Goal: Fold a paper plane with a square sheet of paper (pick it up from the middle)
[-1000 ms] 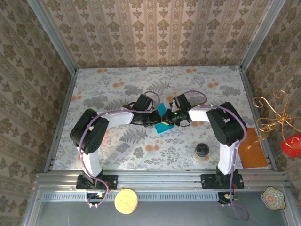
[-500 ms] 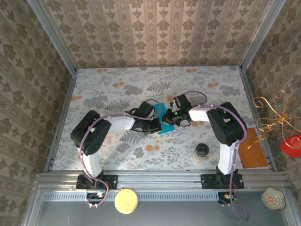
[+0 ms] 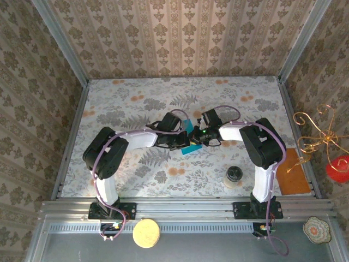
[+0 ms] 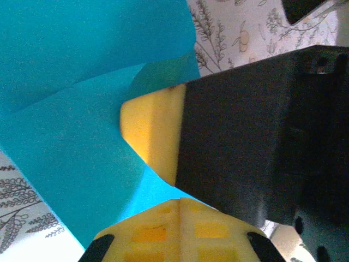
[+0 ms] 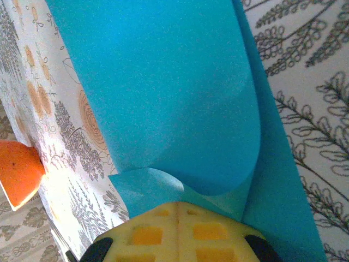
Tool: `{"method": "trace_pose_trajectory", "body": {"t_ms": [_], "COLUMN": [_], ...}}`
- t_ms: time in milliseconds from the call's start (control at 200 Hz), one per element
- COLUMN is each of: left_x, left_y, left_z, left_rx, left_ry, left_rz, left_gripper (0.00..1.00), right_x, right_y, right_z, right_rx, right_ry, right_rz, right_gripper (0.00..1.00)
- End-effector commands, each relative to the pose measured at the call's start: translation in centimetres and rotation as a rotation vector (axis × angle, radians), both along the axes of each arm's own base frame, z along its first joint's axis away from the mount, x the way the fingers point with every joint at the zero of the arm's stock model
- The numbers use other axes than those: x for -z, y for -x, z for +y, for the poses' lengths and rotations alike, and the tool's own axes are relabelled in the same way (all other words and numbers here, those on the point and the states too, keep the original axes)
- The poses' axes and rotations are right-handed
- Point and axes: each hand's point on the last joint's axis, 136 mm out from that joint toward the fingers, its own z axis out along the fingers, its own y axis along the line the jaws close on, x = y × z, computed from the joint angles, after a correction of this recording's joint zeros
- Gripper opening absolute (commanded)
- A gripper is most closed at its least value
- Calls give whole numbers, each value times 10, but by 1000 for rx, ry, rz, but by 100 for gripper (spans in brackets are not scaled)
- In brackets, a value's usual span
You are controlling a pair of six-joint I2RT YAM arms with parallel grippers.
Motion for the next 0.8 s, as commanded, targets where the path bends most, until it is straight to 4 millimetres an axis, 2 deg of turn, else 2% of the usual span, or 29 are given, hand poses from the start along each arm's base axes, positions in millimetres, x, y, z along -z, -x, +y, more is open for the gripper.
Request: {"method": "trace_pose_trajectory", "body": {"t_ms": [0, 795], "left_x": [17, 48], "left_y": [3, 34], "left_z": [3, 31], "left_rx": [14, 55], "left_ry": [-41, -162], "left_rz": [28, 114], "left_gripper": [0, 0], "right_x": [59, 66], "right_y": [31, 34], "right_z": [-34, -42], "right_rx": [67, 86], "right_ry": [168, 196], "right_rz": [166, 188], "right_gripper": [5, 5]}}
